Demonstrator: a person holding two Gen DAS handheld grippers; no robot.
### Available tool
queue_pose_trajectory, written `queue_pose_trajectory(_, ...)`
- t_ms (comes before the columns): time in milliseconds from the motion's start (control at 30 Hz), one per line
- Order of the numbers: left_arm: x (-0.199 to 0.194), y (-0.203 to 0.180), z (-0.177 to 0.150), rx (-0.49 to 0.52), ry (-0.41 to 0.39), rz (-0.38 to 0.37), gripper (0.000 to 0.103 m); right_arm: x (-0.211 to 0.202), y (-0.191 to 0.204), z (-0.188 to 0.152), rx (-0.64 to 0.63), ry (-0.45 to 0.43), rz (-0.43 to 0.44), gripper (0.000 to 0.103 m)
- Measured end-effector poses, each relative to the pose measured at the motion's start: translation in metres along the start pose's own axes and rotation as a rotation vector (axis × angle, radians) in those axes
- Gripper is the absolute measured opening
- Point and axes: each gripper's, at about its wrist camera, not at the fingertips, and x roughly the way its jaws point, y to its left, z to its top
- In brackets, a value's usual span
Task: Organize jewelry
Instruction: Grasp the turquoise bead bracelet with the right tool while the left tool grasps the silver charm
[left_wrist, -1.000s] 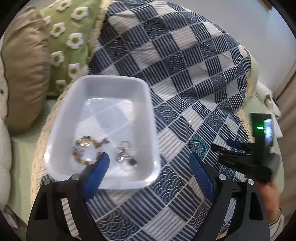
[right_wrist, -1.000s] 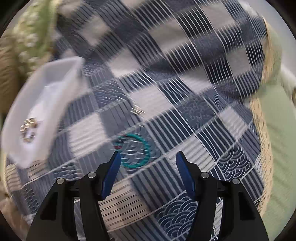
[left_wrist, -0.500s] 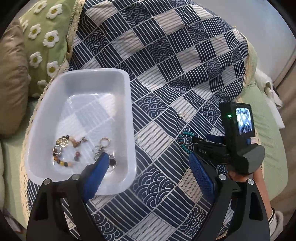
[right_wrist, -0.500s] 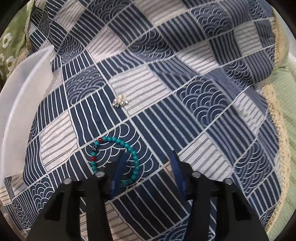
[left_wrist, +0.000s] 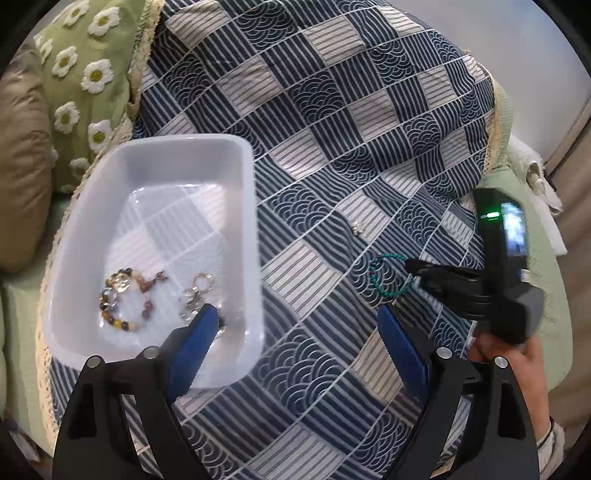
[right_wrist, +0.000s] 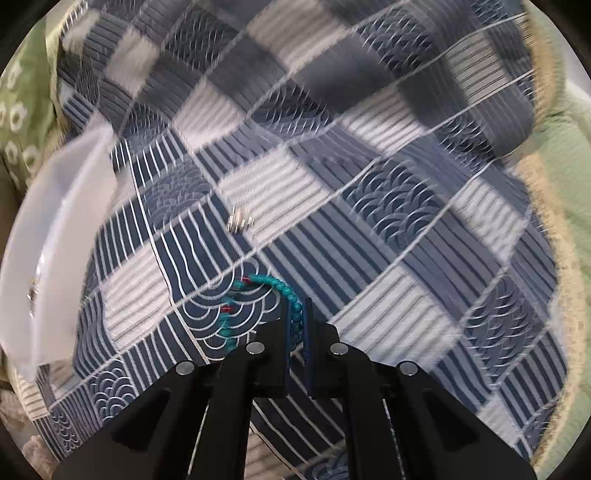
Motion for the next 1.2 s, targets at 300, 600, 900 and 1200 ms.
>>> queue_pose_trajectory(300, 0.072, -0.056, 0.036, 0.051, 0.066, 0.073, 0.083, -0.040, -0.042, -0.008, 0.045, -0.066, 0.031, 0.007)
queue_pose_trajectory(600, 0.152, -0.088, 0.070, 0.022, 0.114, 0.093, 0.083, -0.032, -0.069, -0.001, 0.106, -0.052, 0.061, 0.007)
queue_pose_trajectory(900, 0.191, -0.096, 0.080, 0.041, 0.127, 0.116, 0.072, -0.024, -0.068, -0.001, 0.098, -0.030, 0.088, 0.007)
queue_pose_trajectory(1200, 0.198, -0.089, 0.076, 0.063, 0.094, 0.161, 0.035, -0.021, -0.068, -0.002, 0.100, -0.019, 0.089, 0.007)
